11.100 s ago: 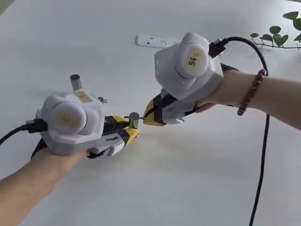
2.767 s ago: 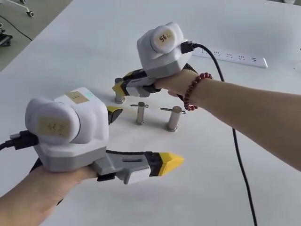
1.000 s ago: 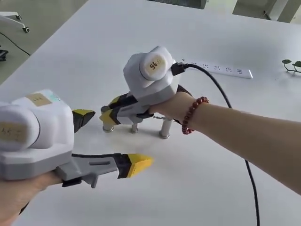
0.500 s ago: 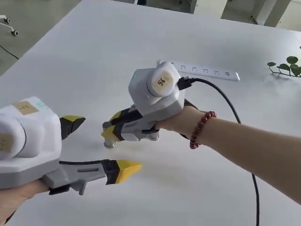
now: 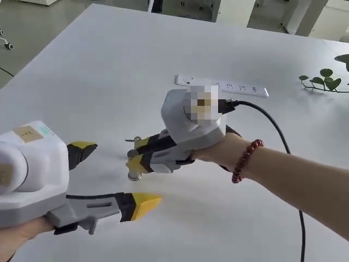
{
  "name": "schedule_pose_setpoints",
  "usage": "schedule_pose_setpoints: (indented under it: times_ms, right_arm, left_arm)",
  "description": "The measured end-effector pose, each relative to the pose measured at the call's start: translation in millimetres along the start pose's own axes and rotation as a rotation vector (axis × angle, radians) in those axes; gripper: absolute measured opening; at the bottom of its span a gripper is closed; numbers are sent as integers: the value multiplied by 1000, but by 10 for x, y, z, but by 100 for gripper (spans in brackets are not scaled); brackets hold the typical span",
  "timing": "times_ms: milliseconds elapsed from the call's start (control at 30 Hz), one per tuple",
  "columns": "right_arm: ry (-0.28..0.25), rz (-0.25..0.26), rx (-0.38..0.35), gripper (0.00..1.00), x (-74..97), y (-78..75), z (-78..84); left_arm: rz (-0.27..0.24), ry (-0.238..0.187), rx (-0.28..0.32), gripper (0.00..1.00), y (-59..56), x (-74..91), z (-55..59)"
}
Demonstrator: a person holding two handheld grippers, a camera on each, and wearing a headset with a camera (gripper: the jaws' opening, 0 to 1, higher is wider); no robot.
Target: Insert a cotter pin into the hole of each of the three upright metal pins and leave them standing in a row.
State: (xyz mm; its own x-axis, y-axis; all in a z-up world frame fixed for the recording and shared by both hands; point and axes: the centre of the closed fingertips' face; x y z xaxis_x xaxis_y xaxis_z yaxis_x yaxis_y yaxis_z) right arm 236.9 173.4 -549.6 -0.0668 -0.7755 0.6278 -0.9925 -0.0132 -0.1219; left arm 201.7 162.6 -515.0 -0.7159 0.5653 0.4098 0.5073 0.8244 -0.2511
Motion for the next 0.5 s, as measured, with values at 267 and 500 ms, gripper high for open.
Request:
schedule_pose_setpoints:
  times_ms: [267, 500]
  right_arm:
    - [-6, 35, -18, 8, 193, -6, 98]
    - [9, 52, -25, 8, 328, 21, 232]
  left_arm:
    - [13, 8, -12, 89, -58, -3, 17]
    - [19, 7, -19, 90, -89, -21, 9]
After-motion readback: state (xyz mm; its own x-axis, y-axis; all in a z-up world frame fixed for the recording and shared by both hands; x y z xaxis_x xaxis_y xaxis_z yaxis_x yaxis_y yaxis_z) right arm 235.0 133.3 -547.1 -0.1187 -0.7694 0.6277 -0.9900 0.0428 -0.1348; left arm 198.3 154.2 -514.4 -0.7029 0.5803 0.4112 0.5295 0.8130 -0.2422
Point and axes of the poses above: the centre of the closed fingertips' face, and the gripper's own axes: x roughly backward along the fingers, y roughly to its left, z roughly out of its underside, and after that the axes turned 9 degrees about x, right-handed
